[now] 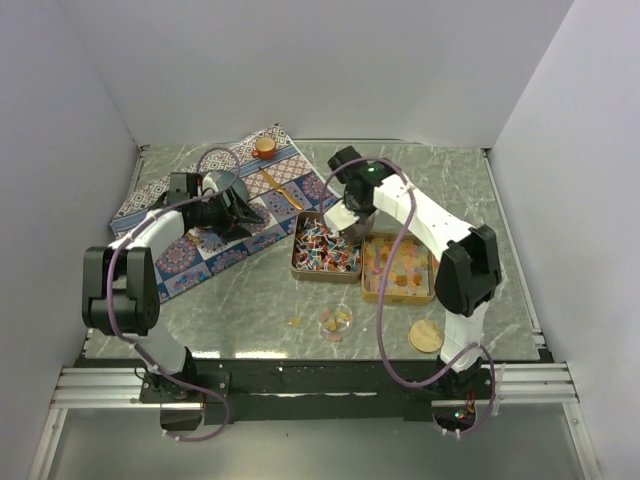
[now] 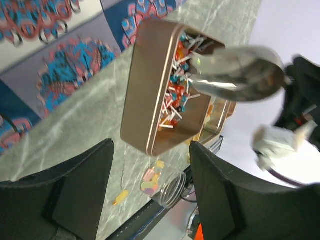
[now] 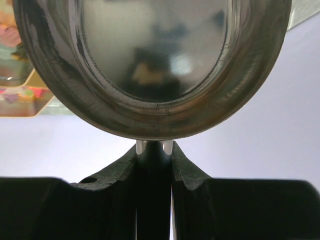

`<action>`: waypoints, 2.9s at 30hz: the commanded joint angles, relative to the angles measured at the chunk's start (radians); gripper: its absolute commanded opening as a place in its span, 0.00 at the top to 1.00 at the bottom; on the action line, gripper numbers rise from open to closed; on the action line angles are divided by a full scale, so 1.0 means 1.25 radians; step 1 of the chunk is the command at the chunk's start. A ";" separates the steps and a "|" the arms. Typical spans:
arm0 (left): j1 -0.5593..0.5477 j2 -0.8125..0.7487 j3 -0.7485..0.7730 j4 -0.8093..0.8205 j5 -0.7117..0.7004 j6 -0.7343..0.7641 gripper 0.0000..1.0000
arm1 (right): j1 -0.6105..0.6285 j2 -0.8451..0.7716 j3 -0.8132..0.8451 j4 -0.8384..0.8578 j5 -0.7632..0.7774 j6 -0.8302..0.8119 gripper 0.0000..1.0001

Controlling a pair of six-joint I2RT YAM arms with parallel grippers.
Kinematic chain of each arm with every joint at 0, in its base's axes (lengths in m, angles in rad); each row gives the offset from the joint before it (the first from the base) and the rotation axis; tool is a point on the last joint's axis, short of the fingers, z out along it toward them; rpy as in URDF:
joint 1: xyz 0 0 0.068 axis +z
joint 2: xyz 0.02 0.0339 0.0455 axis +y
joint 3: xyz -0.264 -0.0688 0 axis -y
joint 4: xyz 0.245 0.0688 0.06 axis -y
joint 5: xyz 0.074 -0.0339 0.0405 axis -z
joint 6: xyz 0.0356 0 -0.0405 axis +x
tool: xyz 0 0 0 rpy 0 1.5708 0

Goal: Pack the candies
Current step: Scoop the fake candies from the storage box.

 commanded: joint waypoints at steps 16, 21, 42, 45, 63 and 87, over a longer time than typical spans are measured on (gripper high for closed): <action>-0.020 -0.245 -0.403 0.346 -0.013 -0.188 0.53 | 0.090 0.155 0.059 -0.042 0.106 0.097 1.00; -0.020 -0.259 -0.423 0.366 -0.029 -0.190 0.54 | 0.092 0.190 0.086 -0.027 0.054 0.122 1.00; -0.021 -0.155 -0.359 0.349 -0.039 -0.168 0.57 | 0.100 0.221 0.076 -0.030 -0.157 0.302 1.00; -0.021 -0.144 -0.340 0.324 -0.042 -0.149 0.56 | 0.090 0.192 0.015 0.013 -0.213 0.305 1.00; -0.021 -0.058 -0.236 0.244 -0.046 -0.093 0.56 | 0.044 0.060 -0.198 0.182 -0.451 0.399 1.00; -0.020 0.020 -0.147 0.161 -0.087 -0.052 0.58 | 0.096 0.011 -0.264 0.256 -0.271 0.432 1.00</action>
